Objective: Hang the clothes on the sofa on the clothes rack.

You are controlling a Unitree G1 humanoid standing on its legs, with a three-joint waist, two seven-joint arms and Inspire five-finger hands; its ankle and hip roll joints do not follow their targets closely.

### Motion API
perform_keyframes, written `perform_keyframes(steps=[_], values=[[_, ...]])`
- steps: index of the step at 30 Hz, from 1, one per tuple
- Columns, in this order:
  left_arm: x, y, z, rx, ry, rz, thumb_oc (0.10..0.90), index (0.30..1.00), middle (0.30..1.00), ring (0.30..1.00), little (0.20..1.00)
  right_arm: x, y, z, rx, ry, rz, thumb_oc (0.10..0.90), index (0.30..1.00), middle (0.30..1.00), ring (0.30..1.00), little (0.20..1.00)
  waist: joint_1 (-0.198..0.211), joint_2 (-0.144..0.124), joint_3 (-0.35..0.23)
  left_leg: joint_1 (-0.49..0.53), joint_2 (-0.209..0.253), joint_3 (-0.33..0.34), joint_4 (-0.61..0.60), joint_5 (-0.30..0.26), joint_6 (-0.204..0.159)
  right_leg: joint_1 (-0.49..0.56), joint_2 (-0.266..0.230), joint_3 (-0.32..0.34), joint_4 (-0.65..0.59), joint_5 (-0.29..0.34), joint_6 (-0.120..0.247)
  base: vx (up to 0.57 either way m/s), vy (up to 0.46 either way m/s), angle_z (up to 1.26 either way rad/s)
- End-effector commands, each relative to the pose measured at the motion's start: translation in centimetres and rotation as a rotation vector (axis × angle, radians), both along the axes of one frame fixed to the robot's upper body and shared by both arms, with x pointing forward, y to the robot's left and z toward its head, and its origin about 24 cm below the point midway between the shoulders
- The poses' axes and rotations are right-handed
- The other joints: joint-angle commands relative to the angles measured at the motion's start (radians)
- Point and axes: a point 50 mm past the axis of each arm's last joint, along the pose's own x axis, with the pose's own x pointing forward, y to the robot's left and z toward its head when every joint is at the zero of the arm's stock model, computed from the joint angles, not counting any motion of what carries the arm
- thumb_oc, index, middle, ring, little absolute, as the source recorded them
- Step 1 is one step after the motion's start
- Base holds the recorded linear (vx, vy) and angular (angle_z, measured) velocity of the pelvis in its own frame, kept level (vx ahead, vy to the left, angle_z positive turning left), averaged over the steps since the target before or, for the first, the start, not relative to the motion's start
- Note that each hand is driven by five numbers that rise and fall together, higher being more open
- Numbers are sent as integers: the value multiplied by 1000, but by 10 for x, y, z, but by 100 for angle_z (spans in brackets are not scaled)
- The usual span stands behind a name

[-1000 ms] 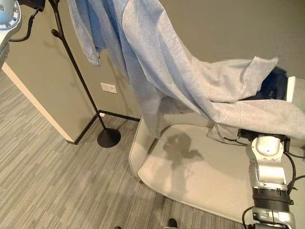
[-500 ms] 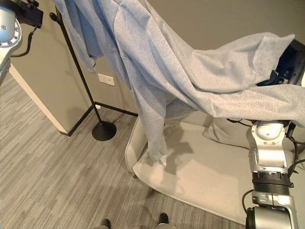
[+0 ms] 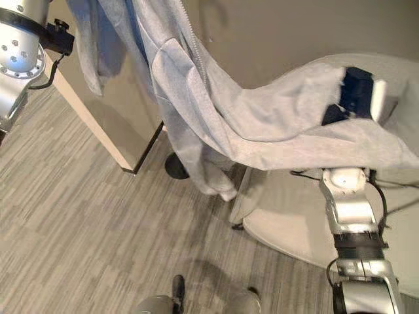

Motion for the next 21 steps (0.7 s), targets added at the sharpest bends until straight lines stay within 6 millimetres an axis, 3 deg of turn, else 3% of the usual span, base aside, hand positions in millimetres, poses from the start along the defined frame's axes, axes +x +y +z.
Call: perform_keyframes(steps=[1,3,7,8,9,10,12,13,16,17,18,19,20,21], values=[[-39,26,57,-145,-235,-2,400,300,300,300,300,-17,-11,89,-57,-322,-18,400,300,300,300,300,33,-72,-97,114,-2,5,-90,-66,-75,174,102,-12,-231,-22,27,146,31,-16],[-38,25,53,-174,-227,-28,400,300,300,300,300,-16,-8,99,-62,-329,-3,400,300,300,300,300,40,-97,-100,123,-20,-12,-84,-66,-76,210,130,47,-341,3,22,124,30,3],[-33,28,40,-201,-203,-48,400,300,300,300,300,-10,2,115,-91,-342,28,400,300,300,300,300,69,-129,-83,53,-48,-61,94,-123,-94,264,114,71,-441,42,18,68,78,-13],[-32,30,37,-210,-197,-50,400,300,300,300,300,-11,2,118,-106,-339,21,400,300,300,300,300,62,-130,-82,36,-33,-64,119,-130,-106,279,102,65,-459,44,24,140,229,2],[-31,34,34,-225,-187,-47,400,300,300,300,300,-11,1,122,-113,-339,15,400,300,300,300,300,53,-129,-86,20,17,-49,119,-124,-110,302,85,53,-493,47,37,112,180,1],[-31,34,34,-225,-187,-46,400,300,300,300,300,-11,1,122,-113,-339,16,400,300,300,300,300,53,-129,-86,21,17,-49,116,-123,-110,304,85,54,-496,49,37,141,198,7],[-29,40,32,-244,-177,-26,400,300,300,300,300,-11,0,125,-112,-342,8,400,300,300,300,300,54,-134,-96,16,92,-50,62,-80,-121,307,61,48,-509,45,54,156,244,8],[-27,44,30,-260,-166,-14,400,300,300,300,300,-14,-6,129,-112,-347,-23,400,300,300,300,300,50,-129,-101,3,164,-47,-26,3,-144,309,42,42,-509,33,62,228,379,-3],[-23,48,26,-288,-155,-1,400,300,300,300,300,-19,-14,132,-106,-369,-60,400,300,300,300,300,48,-127,-99,-46,216,-34,-88,41,-163,338,8,40,-509,10,79,230,295,-4],[-18,49,18,-280,-122,17,400,300,300,300,300,-20,-19,127,-118,-342,-95,400,300,300,300,300,50,-107,-116,-56,210,-34,-90,37,-180,371,-16,37,-505,3,93,301,359,11],[-18,49,18,-281,-122,17,400,300,300,300,300,-20,-19,127,-119,-342,-96,400,300,300,300,300,51,-106,-116,-58,210,-33,-90,41,-179,369,-16,38,-507,8,93,413,522,11],[-17,39,19,-284,-130,-27,400,300,300,300,300,-19,-13,132,-145,-352,-90,400,300,300,300,300,59,-83,-129,-36,177,-52,-82,33,-180,386,-80,20,-472,33,116,193,302,-2],[-18,39,19,-286,-131,-26,400,300,300,300,300,-18,-12,132,-147,-352,-90,400,300,300,300,300,59,-84,-127,-35,172,-49,-81,31,-177,385,-86,22,-468,32,119,281,452,-22],[-20,37,19,-273,-135,-43,400,300,300,300,300,-19,-9,137,-161,-369,-92,400,300,300,300,300,64,-81,-127,-25,138,-54,-72,17,-163,369,-128,25,-432,50,127,144,320,-39]])
